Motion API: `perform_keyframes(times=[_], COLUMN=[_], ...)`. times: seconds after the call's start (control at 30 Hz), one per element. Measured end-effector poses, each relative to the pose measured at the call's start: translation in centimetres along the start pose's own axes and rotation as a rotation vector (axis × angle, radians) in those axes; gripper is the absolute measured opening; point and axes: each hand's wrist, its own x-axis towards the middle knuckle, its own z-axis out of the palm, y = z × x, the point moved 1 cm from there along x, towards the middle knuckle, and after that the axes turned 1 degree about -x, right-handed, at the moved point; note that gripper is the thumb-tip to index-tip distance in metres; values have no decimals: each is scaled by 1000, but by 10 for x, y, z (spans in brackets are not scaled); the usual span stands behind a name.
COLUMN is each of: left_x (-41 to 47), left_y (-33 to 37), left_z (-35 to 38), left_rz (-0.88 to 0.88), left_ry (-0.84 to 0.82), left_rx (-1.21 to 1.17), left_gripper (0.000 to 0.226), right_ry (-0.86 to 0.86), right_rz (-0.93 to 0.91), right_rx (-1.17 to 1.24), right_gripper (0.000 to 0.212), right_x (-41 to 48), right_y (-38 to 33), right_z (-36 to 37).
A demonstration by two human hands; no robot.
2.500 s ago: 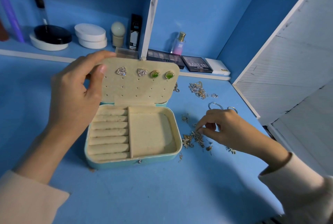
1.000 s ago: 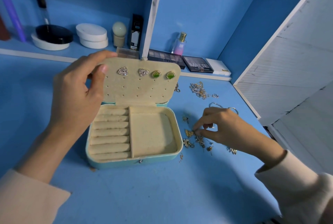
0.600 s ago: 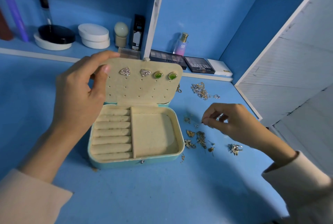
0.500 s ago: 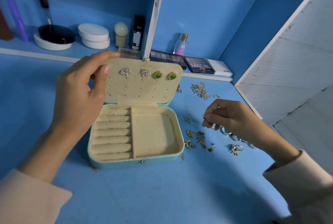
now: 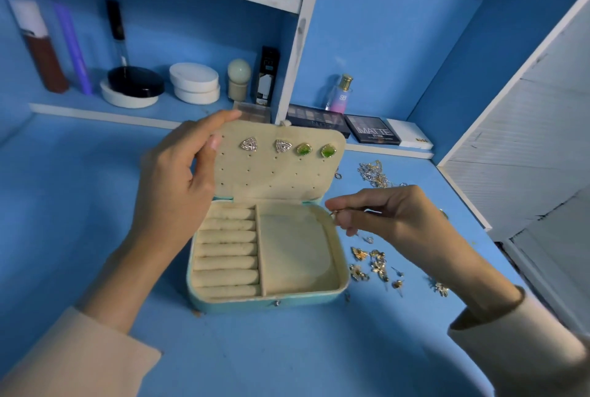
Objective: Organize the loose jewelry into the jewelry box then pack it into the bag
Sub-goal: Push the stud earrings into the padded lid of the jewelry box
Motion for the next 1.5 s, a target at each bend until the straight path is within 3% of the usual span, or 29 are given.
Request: perform_keyframes(times=[0.2,0.4,0.97,1.2,1.5], left_x=[1,0,1,1,2], left_y=[2,2,2,5,2], left_z=[0,-1,0,0,0], left_rz=[-45,-47,-43,-16,-13], left_ry=[20,26,17,23,64], left_rx=[-10,-41,-104,-99,-78], left_gripper=[43,34,38,27,26], right_ry=[94,235,410,632,661], right_rz=[-249,-399,-440,-552,-655], right_rx=[-51,-140,-215,-414,-549], right_gripper=[9,9,8,9,4], right_x=[26,56,63,59,58], right_y=[-31,-48,-52,-59,-57], right_z=[43,77,93,96,92])
